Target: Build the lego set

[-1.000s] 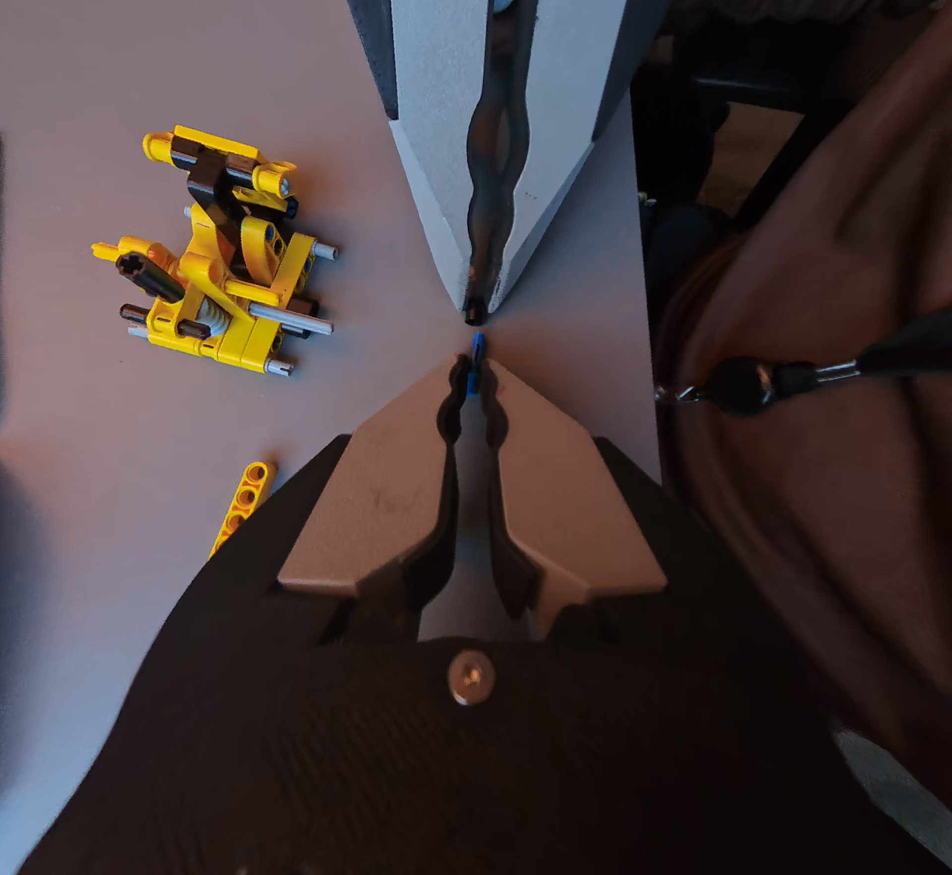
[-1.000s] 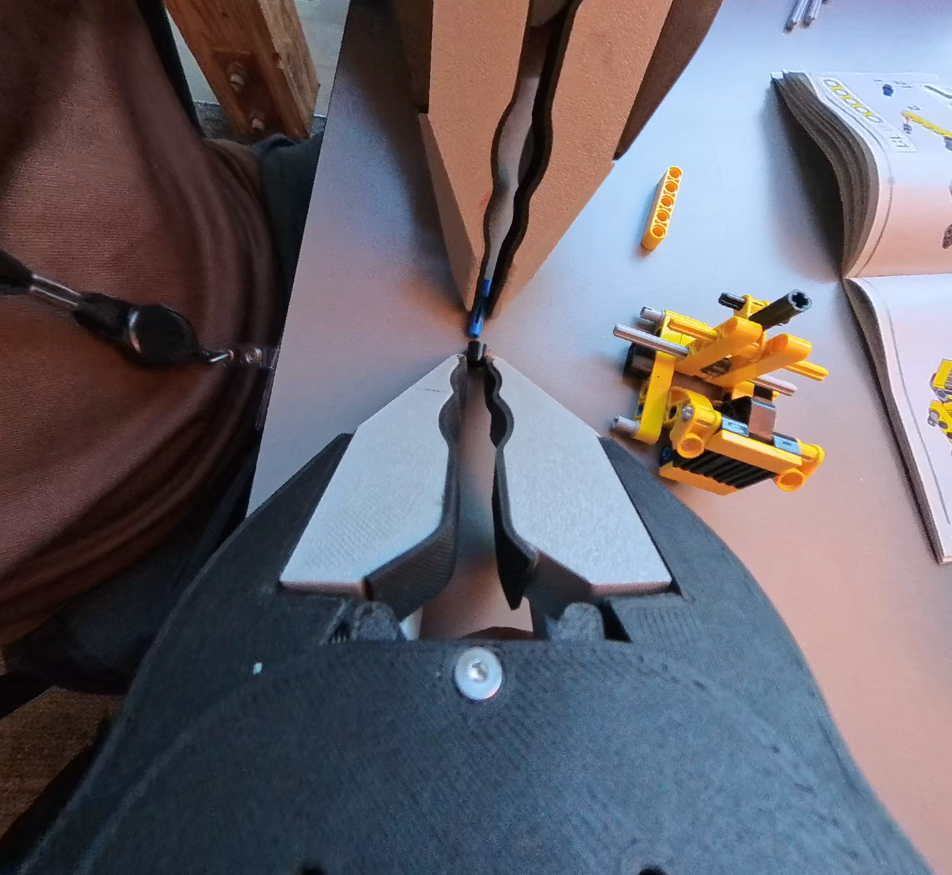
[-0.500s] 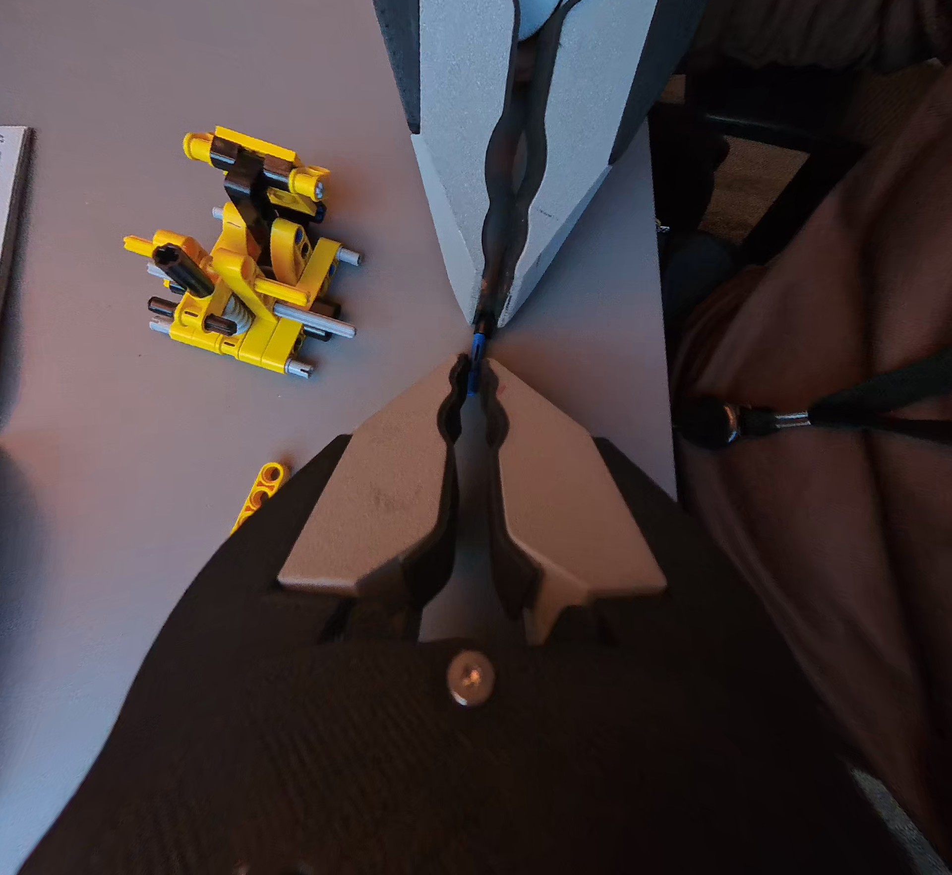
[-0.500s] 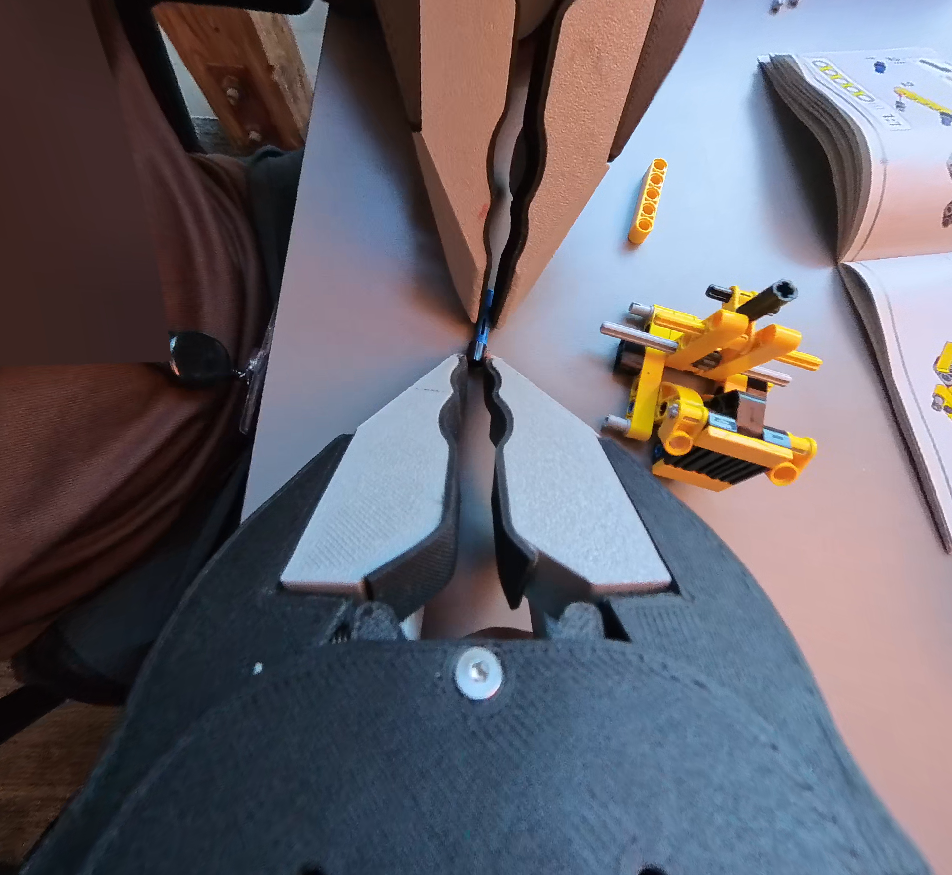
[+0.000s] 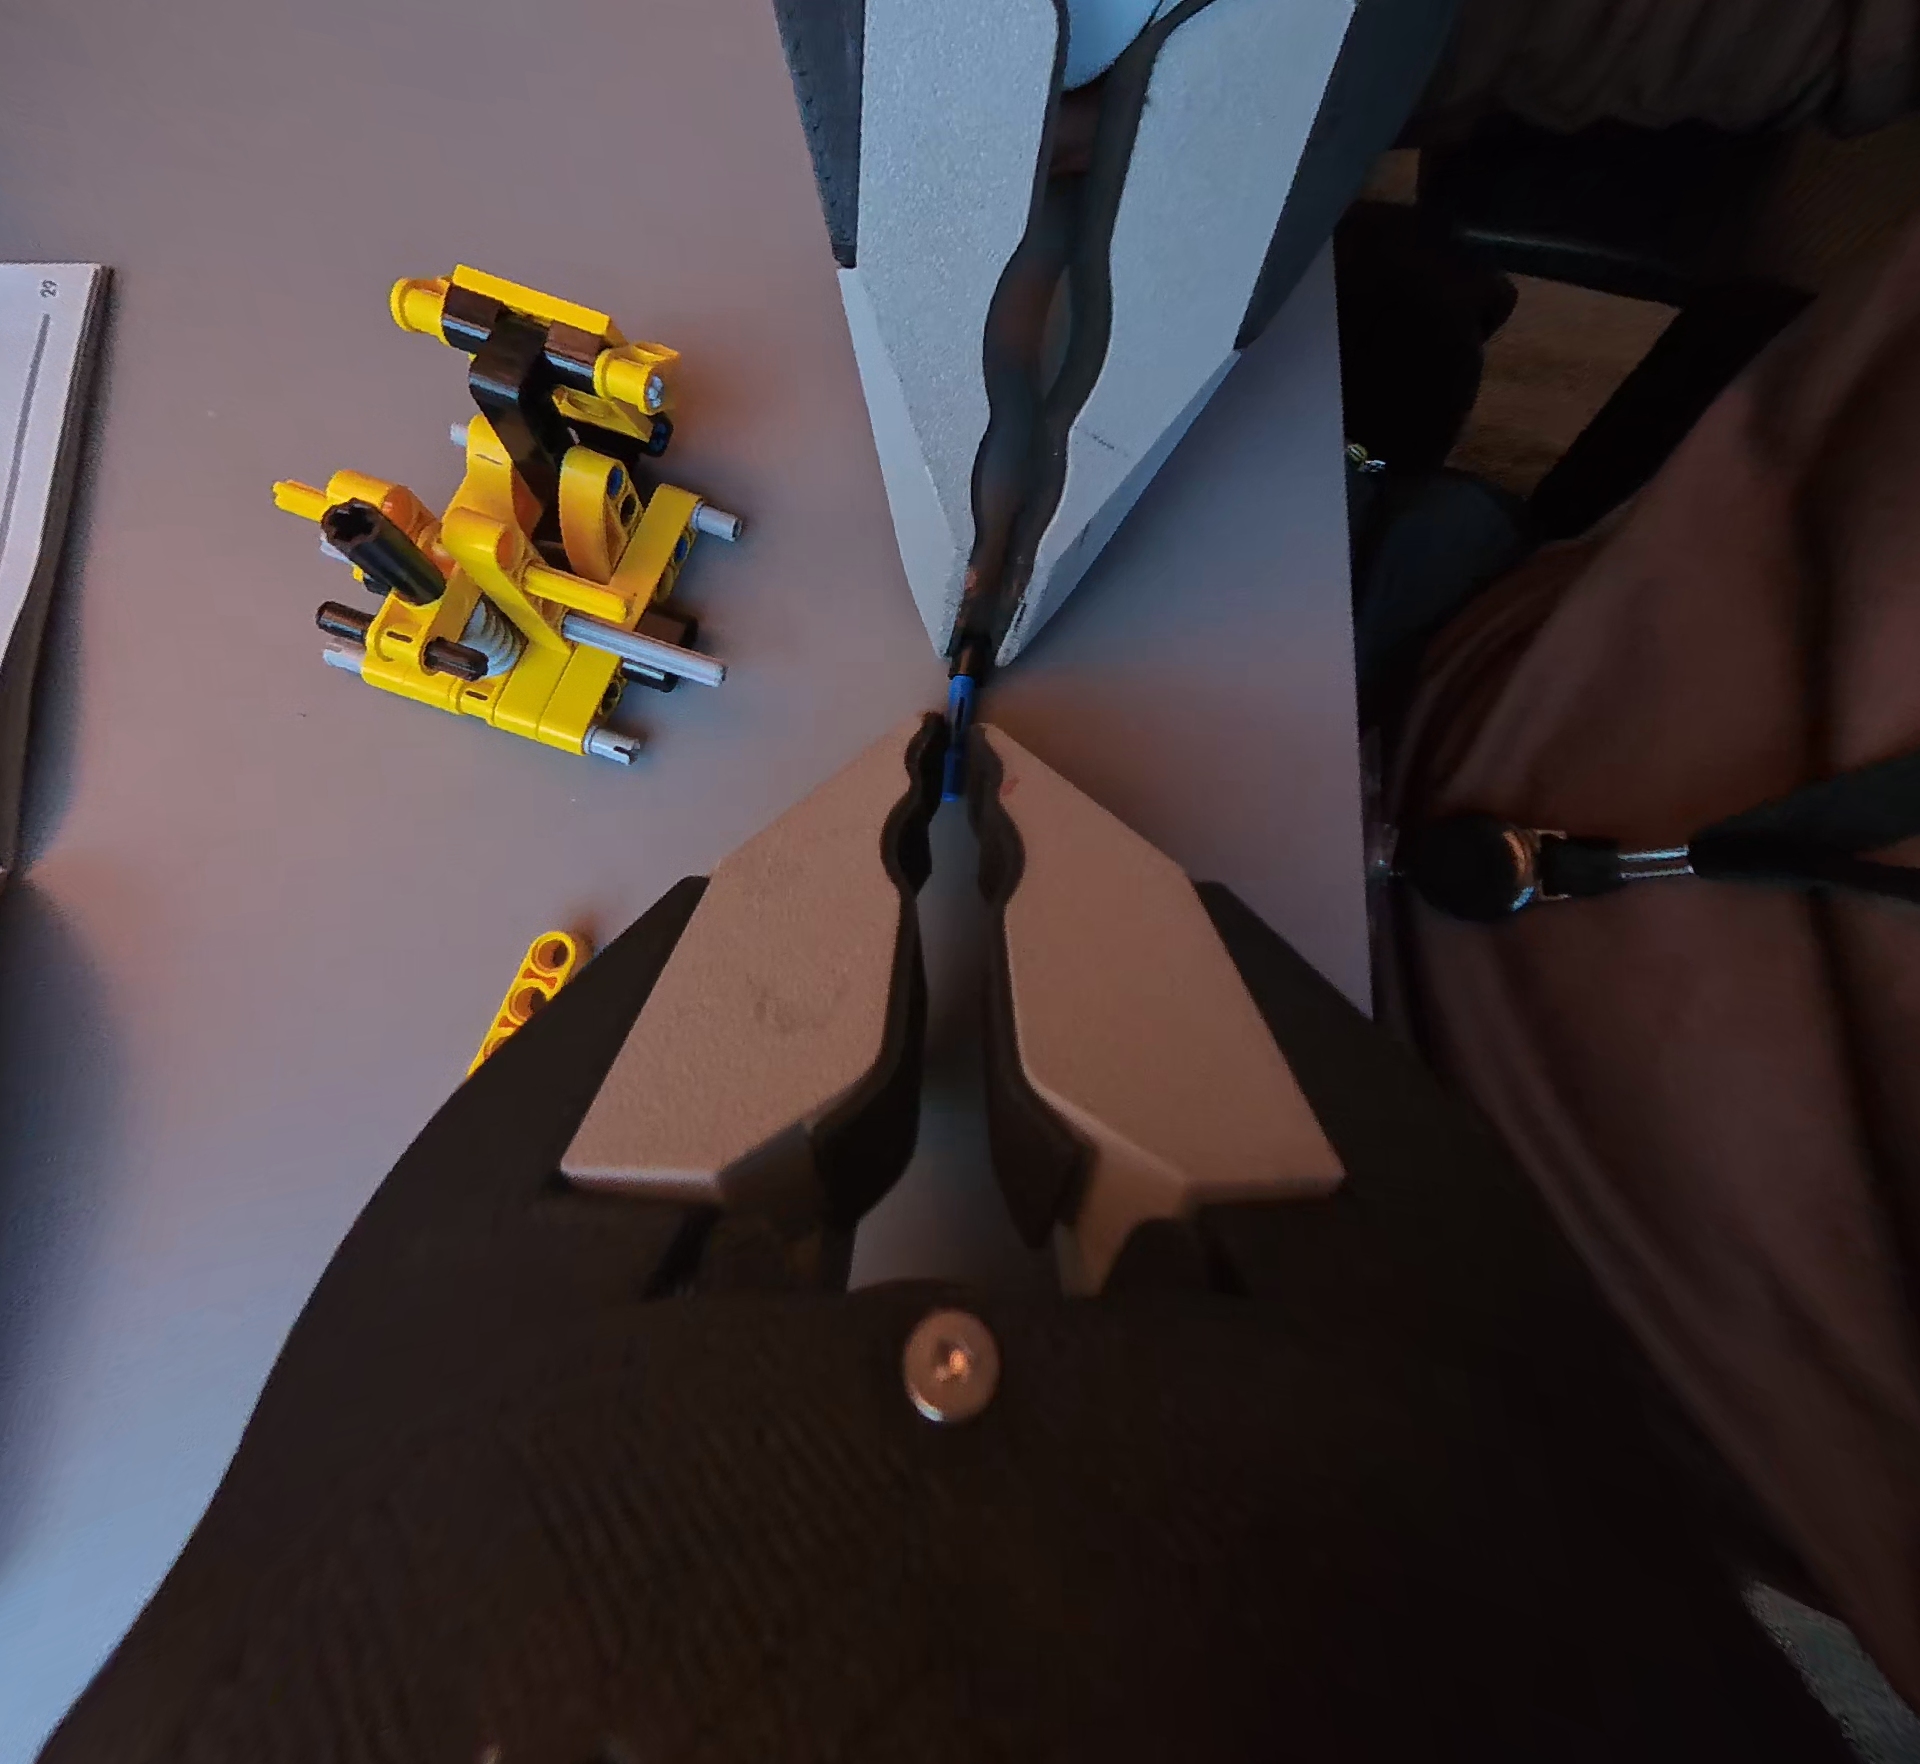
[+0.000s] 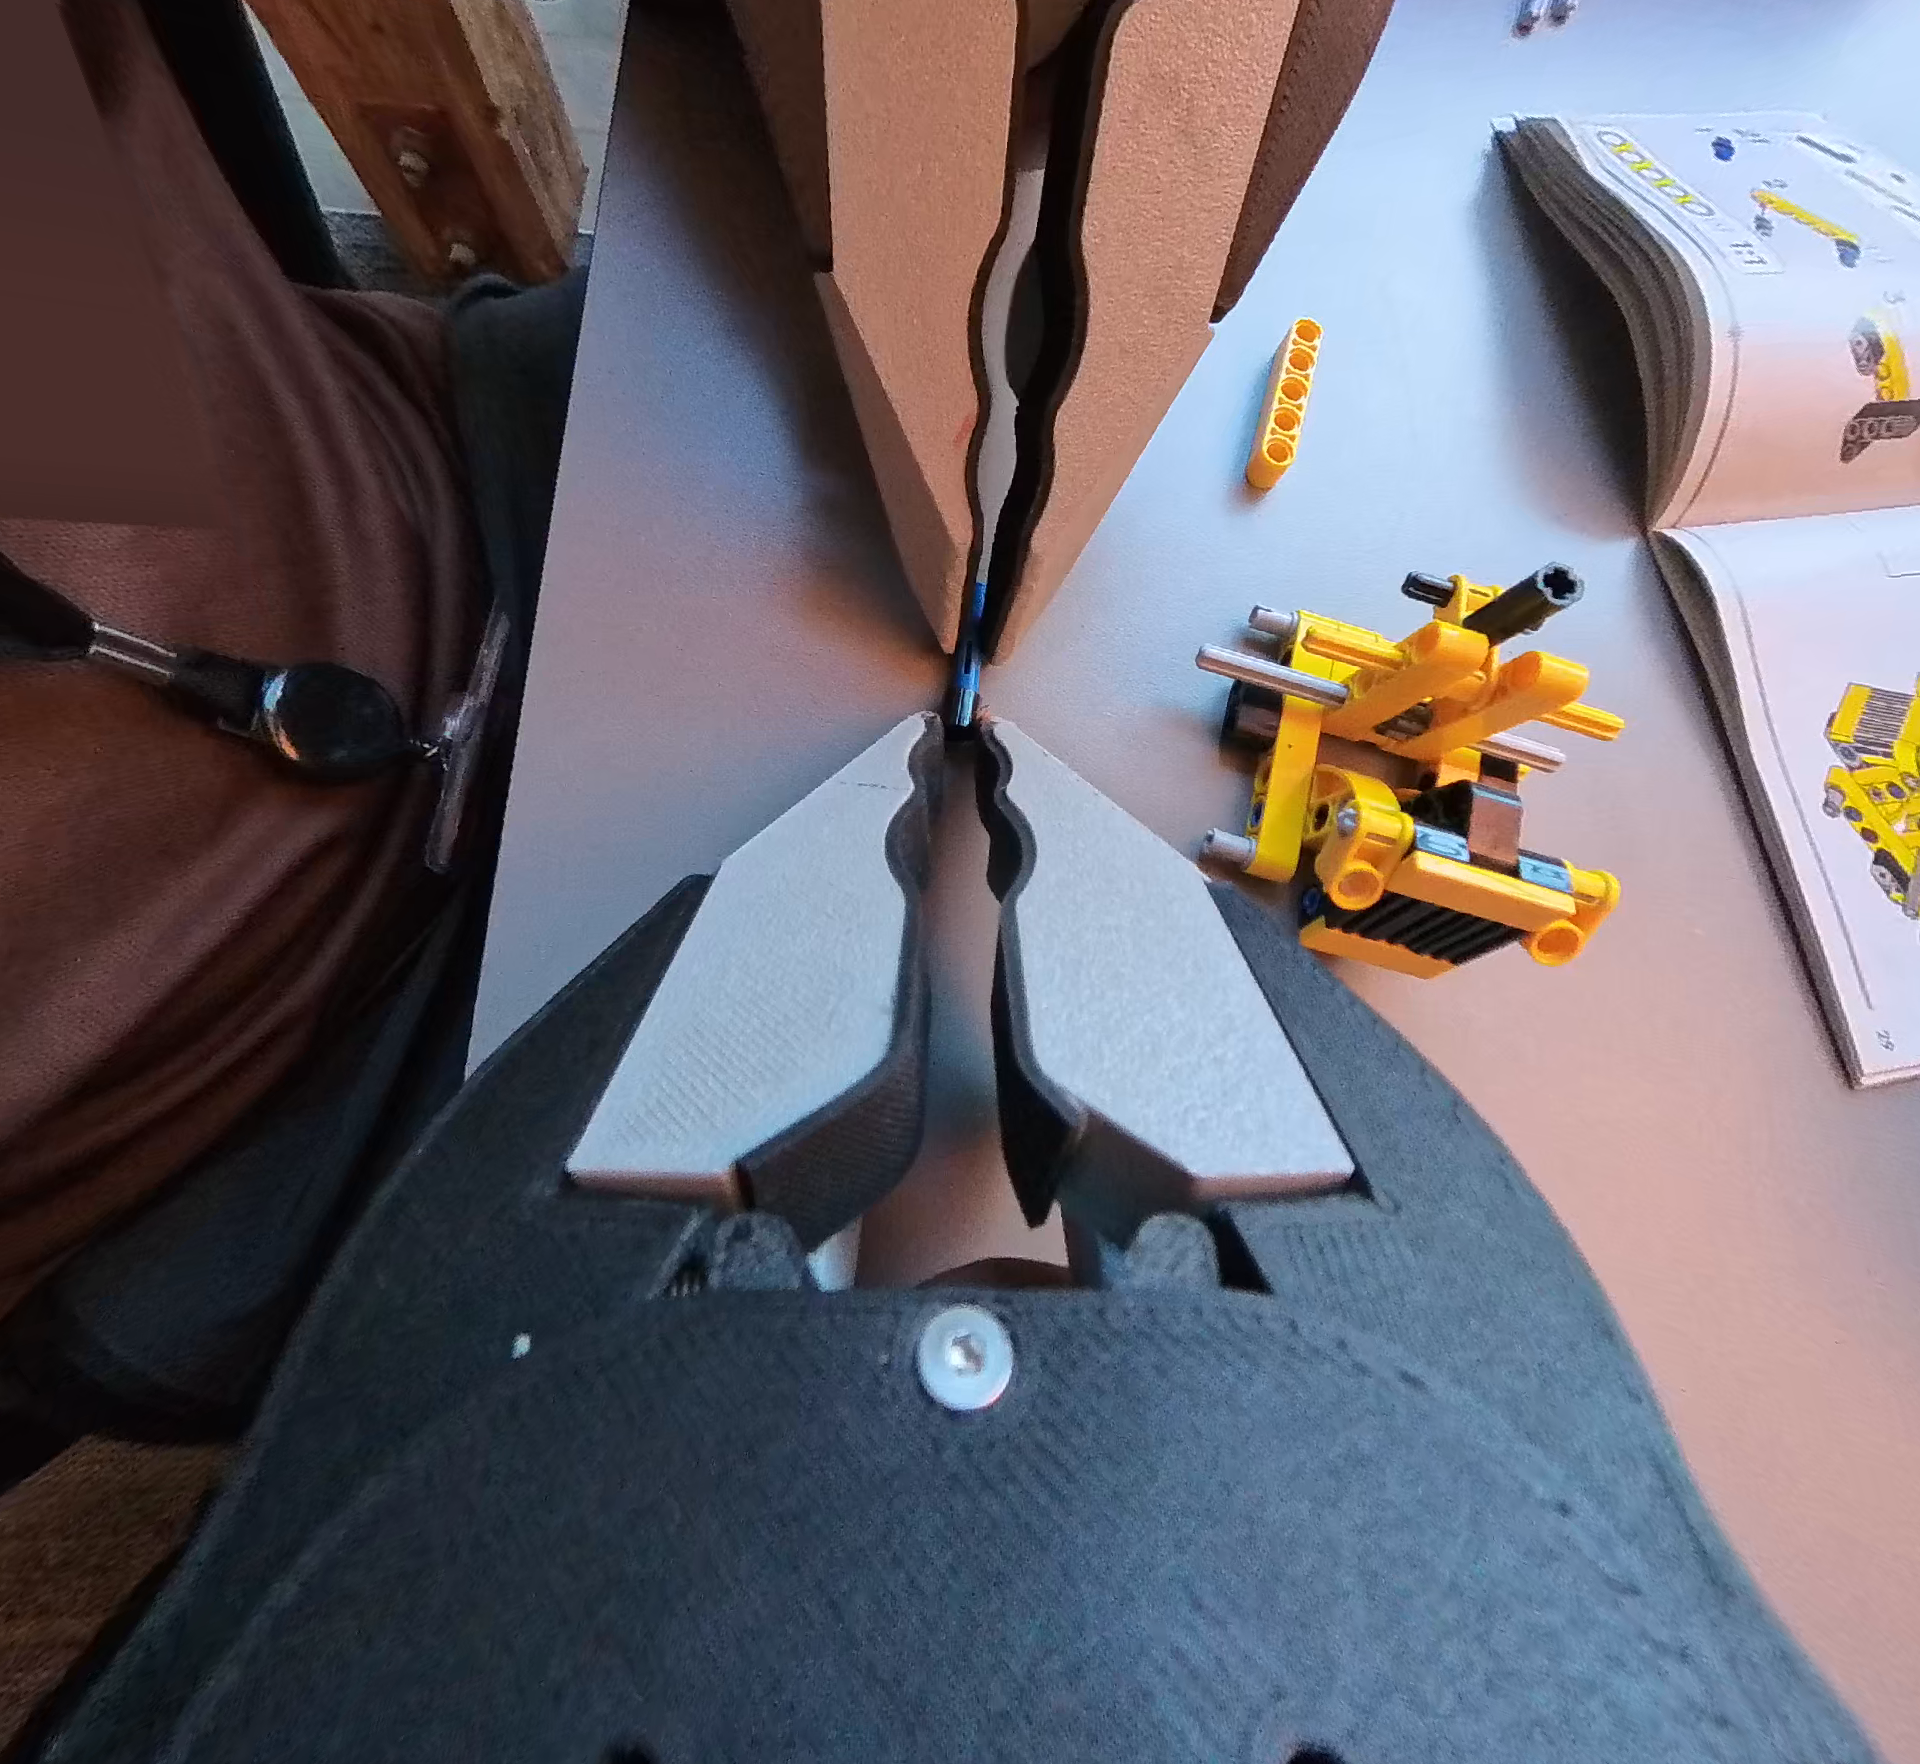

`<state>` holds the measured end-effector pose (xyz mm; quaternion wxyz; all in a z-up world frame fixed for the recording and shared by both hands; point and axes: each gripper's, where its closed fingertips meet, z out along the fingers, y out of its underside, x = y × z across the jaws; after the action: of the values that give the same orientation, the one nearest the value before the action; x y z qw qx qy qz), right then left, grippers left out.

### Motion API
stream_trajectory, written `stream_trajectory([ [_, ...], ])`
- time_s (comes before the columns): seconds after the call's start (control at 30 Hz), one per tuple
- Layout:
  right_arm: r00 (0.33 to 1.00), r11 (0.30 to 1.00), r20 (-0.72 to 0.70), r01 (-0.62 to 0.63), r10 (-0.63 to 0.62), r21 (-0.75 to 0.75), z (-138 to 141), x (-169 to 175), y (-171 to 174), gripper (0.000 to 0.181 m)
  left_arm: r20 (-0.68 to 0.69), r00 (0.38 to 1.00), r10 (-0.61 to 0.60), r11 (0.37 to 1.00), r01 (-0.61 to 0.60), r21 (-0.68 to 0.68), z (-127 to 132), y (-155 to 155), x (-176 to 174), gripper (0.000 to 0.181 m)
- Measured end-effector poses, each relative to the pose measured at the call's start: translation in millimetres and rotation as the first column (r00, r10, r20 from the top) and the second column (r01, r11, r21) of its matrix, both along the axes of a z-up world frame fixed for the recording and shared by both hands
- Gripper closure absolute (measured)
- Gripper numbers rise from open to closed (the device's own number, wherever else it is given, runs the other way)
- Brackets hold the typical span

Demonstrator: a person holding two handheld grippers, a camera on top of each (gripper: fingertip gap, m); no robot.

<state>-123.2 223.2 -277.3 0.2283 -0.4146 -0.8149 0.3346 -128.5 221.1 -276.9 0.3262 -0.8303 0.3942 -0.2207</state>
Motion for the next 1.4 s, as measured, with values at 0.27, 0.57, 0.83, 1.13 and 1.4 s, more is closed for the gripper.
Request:
stream_trajectory([
  [0.27,1.0,1.0,0.011,0.023,-0.023,-0.006,0.1,-0.8,0.3,0.177,0.014,0.999,0.032,0.999,-0.032,-0.023,-0.1,0.8,0.7,0.18],
  [0.57,0.999,0.999,0.04,-0.007,0.009,-0.045,0.1,-3.2,0.9,0.178,0.019,0.999,0.03,0.999,-0.029,-0.027,0.2,1.2,0.3,0.181],
  [0.83,0.998,0.996,0.052,-0.032,0.037,-0.082,-0.4,-3.9,0.5,0.177,0.042,0.998,0.037,0.998,-0.034,-0.053,0.3,2.0,-0.5,0.181],
  [1.13,0.999,0.998,0.032,-0.018,0.02,-0.059,-0.3,-5.5,0.8,0.177,0.049,0.998,0.046,0.999,-0.045,-0.016,3.6,5.8,3.0,0.181],
  [1.4,1.0,1.0,-0.012,0.002,-0.002,0.01,0.6,-0.9,1.1,0.178,0.088,0.996,0.026,0.995,-0.017,-0.094,0.9,3.0,5.3,0.181],
])
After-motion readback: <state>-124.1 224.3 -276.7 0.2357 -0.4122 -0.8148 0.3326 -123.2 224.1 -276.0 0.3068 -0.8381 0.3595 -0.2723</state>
